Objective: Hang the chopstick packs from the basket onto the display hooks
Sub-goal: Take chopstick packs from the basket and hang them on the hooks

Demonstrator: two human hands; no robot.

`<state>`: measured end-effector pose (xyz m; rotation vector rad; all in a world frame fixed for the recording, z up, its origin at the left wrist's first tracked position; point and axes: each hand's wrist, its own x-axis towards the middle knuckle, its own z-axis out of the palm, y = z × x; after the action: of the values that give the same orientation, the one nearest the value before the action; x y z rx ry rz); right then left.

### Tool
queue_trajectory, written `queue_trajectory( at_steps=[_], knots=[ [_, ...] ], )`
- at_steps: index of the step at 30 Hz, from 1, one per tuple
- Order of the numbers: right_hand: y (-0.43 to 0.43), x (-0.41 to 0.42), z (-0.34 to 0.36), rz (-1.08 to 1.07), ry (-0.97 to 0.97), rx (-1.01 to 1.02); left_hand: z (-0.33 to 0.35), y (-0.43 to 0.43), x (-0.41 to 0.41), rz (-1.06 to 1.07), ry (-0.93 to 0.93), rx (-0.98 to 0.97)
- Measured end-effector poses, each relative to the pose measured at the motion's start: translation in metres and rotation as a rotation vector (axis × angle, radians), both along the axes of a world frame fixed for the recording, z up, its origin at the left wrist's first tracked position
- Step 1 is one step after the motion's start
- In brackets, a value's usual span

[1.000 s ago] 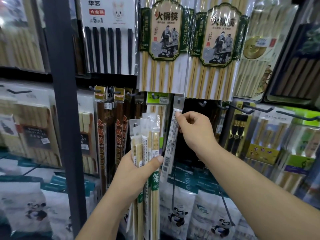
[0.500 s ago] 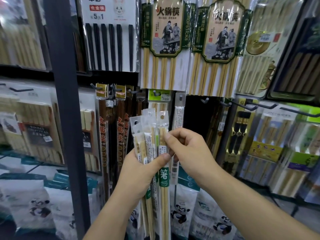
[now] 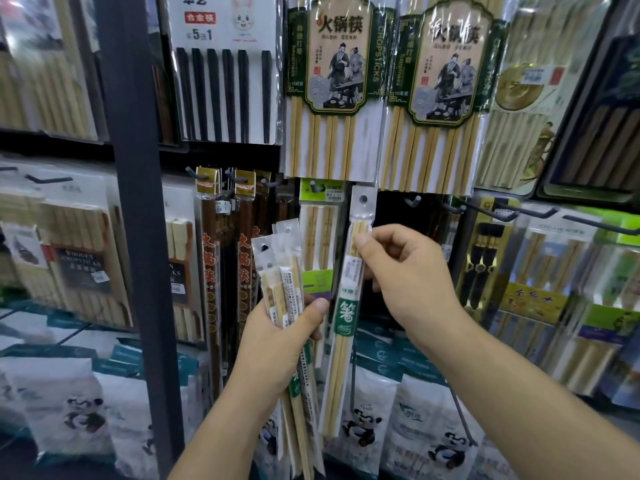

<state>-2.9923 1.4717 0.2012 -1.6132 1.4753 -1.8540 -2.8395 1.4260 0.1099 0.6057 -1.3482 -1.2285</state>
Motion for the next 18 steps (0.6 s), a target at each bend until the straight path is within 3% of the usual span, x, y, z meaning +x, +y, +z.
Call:
queue_trajectory(
  at_steps=[18],
  knots=[
    [-0.021,-0.016,0.003,-0.080,-0.014,0.098,-0.007,-0.003,-0.005,-0.020,-0.059,0.009]
  ],
)
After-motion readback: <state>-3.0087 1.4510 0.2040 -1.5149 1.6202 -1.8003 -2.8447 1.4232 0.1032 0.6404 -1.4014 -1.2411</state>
